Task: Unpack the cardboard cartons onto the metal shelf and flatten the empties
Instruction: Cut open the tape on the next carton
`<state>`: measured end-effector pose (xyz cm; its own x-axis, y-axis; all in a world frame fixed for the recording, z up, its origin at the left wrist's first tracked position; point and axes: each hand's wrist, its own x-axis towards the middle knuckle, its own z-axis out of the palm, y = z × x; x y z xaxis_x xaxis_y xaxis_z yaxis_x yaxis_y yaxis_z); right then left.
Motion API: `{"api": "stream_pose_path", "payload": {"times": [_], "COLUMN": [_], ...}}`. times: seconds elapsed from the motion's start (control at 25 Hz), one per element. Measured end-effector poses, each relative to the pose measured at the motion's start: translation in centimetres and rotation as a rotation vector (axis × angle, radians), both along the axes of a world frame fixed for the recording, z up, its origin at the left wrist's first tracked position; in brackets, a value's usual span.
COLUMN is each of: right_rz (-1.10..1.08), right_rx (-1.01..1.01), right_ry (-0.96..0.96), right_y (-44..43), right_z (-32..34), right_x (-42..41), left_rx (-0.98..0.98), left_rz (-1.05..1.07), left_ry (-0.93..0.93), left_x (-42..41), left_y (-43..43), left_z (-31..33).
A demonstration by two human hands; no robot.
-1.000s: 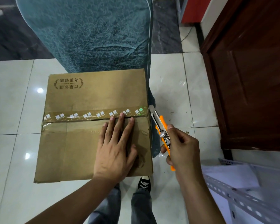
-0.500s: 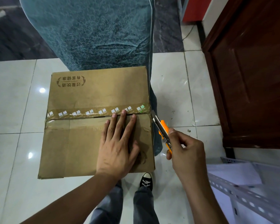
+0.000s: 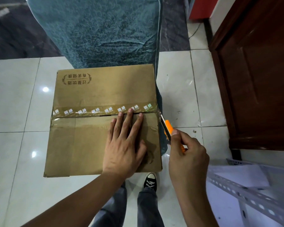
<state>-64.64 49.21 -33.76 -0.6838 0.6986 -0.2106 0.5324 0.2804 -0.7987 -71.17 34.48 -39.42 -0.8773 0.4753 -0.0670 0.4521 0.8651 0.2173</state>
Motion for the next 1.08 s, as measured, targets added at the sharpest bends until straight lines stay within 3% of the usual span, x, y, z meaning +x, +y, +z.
{"api": "stream_pose_path", "payload": {"times": [0.64, 1.08], "right_rz": [0.026, 0.073], "right_rx": [-0.071, -0.002], "right_ry": [-0.139, -0.223], "right_y": [0.3, -1.7], "right_z": [0.3, 1.3], "right_x": [2.3, 4.1], "left_rx": [-0.004, 0.141], "left_rz": [-0.008, -0.068], "left_ry": [0.004, 0.004], "left_x": [0.1, -0.1], "left_y": [0.0, -0.9], "left_z": [-0.1, -0.3]}}
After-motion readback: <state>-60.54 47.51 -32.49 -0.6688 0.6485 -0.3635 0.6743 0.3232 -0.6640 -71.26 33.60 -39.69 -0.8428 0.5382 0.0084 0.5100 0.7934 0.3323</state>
